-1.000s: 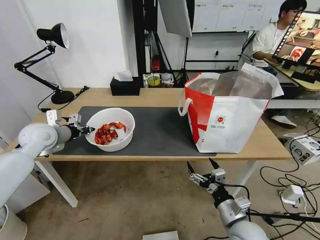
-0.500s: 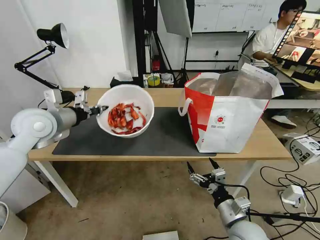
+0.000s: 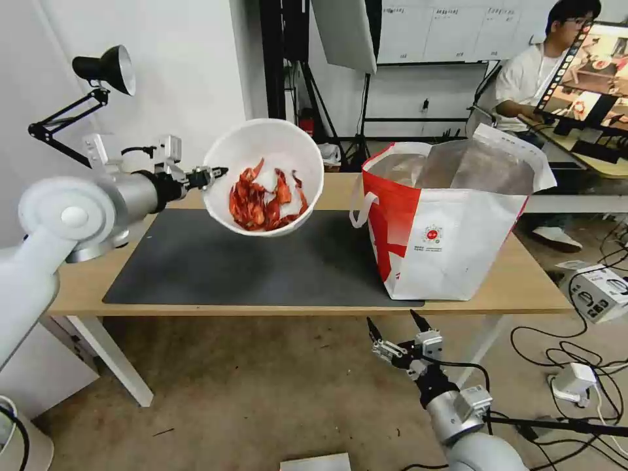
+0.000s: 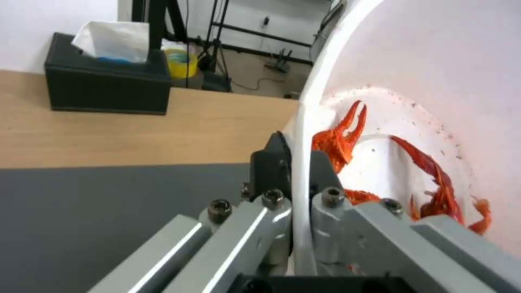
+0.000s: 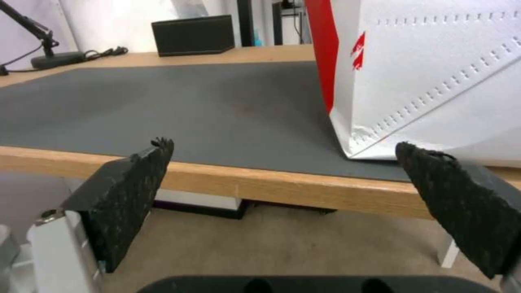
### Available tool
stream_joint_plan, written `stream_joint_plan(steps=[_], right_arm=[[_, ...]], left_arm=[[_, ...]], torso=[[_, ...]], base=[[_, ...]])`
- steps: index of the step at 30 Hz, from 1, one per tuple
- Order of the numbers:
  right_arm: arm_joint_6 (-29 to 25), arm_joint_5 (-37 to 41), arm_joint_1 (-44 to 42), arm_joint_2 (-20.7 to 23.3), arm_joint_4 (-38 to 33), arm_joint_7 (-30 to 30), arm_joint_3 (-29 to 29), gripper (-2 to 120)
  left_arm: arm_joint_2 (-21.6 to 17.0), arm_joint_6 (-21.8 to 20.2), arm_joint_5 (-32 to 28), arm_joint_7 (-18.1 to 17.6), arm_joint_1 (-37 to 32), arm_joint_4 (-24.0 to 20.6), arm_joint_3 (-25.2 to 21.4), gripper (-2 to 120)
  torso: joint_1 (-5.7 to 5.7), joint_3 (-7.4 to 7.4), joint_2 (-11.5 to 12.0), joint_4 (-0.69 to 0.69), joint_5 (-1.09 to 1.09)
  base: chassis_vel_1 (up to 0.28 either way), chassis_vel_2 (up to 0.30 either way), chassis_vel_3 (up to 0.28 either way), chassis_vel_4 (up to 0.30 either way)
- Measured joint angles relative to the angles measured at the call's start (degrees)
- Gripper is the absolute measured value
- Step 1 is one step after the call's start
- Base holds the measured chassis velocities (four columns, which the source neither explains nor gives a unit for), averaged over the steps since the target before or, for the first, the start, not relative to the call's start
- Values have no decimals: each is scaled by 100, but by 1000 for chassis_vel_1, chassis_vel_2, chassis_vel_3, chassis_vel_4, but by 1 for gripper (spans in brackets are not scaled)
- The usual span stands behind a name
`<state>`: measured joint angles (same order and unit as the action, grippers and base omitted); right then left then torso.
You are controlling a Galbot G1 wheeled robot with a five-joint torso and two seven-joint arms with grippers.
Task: Pick up the trash from the table and place it into the takeout bag.
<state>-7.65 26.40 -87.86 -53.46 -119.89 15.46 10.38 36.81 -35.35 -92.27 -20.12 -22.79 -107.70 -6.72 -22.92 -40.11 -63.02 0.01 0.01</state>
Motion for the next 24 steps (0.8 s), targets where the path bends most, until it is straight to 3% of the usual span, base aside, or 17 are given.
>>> stream_joint_plan(steps=[12,24], right_arm=[[0,0,0,0,0,0,0,100],[0,0,0,0,0,0,0,100]], left_arm=[[578,140,35,12,831,437,751,0],[959,178,41,8,1312,765,1169,0]], torso=[[0,0,0,-1,0],[0,0,0,-1,0]], base=[[0,0,0,0],[0,0,0,0]])
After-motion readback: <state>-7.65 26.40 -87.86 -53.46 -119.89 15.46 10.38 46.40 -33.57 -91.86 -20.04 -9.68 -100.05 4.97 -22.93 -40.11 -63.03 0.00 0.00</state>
